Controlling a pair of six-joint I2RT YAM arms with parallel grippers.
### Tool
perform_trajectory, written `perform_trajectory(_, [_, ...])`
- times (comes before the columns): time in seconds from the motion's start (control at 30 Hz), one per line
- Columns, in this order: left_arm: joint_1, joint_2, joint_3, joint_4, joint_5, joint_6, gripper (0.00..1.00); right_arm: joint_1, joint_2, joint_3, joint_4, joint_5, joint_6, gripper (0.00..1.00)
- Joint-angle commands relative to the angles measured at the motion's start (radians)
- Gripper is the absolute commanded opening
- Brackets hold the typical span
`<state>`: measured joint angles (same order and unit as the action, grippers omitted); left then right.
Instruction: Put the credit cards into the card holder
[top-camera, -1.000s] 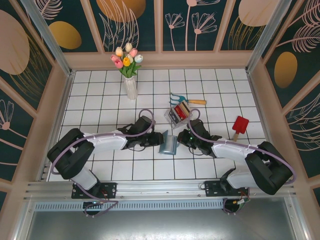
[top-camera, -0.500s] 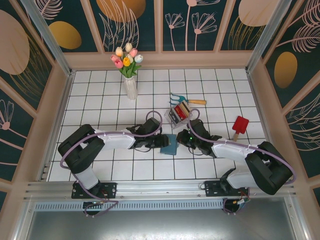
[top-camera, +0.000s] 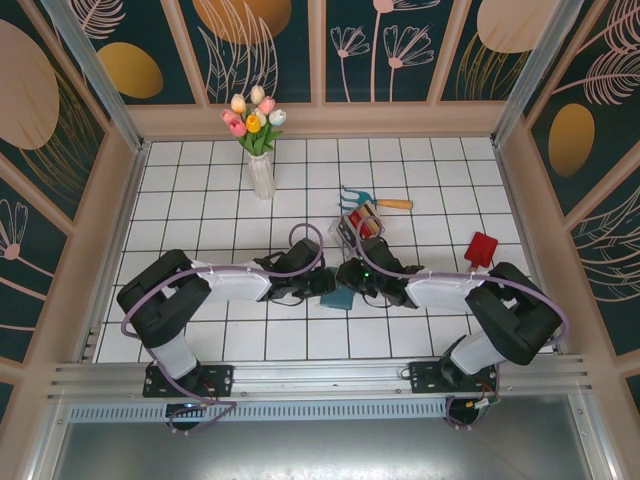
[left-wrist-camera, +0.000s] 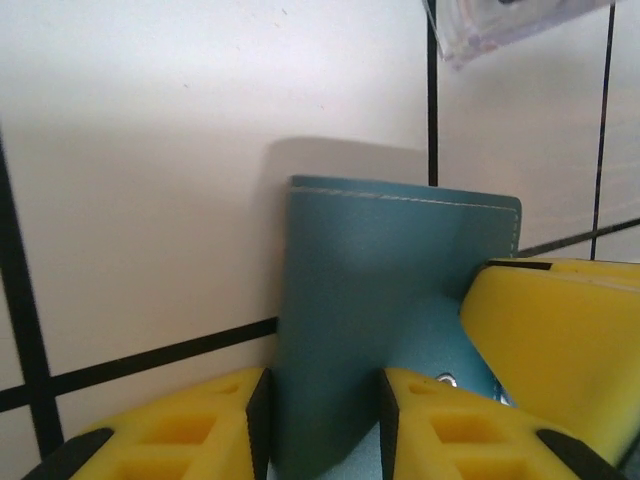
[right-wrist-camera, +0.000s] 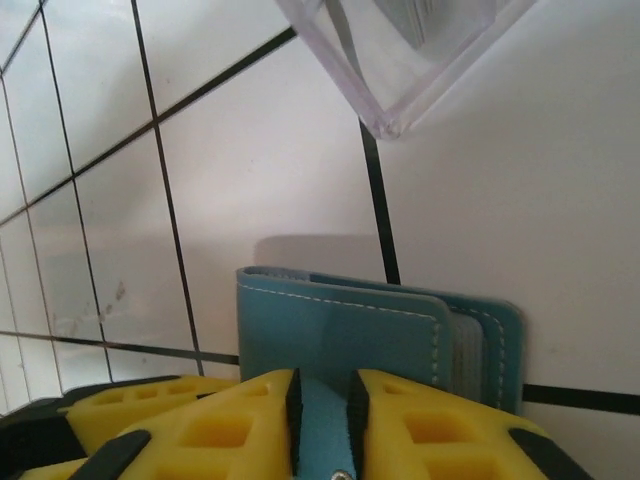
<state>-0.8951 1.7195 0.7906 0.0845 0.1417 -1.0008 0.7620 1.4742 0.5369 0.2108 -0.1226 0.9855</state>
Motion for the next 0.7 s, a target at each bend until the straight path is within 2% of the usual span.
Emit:
perform_trajectory(0.0, [-0.034,0.034,-0.031,0.005,0.019,-0.042,0.34,-0.002,-0.063,0.033,-0.01,0.009,0.0,0.33])
perform_trajectory(0.07, [-0.033,0.028,-0.036,0.002,0.004,-0.06,0.34,-0.023,-0.134,0.016,-0.037,-0.007,-0.021,0.4])
perform_trajectory(0.2, [-0.034,0.03,-0.039,0.01,0.004,-0.082,0.35,-0.081,-0.262,-0.003,-0.161,-0.04,-0.071,0.43])
perform_trajectory(0.3, [-0.034,0.028,-0.037,0.006,0.009,-0.081,0.36,-0.122,-0.326,-0.035,-0.228,-0.045,-0.098,0.33])
perform_trajectory(0.47, [-0.033,0.011,-0.038,-0.009,0.014,-0.055,0.38,-0.17,-0.313,-0.099,-0.175,-0.195,-0.112,0.14])
perform_trajectory(0.67, [-0.034,0.015,-0.033,-0.039,0.019,-0.027,0.38,-0.162,-0.24,-0.107,-0.086,-0.269,-0.098,0.08])
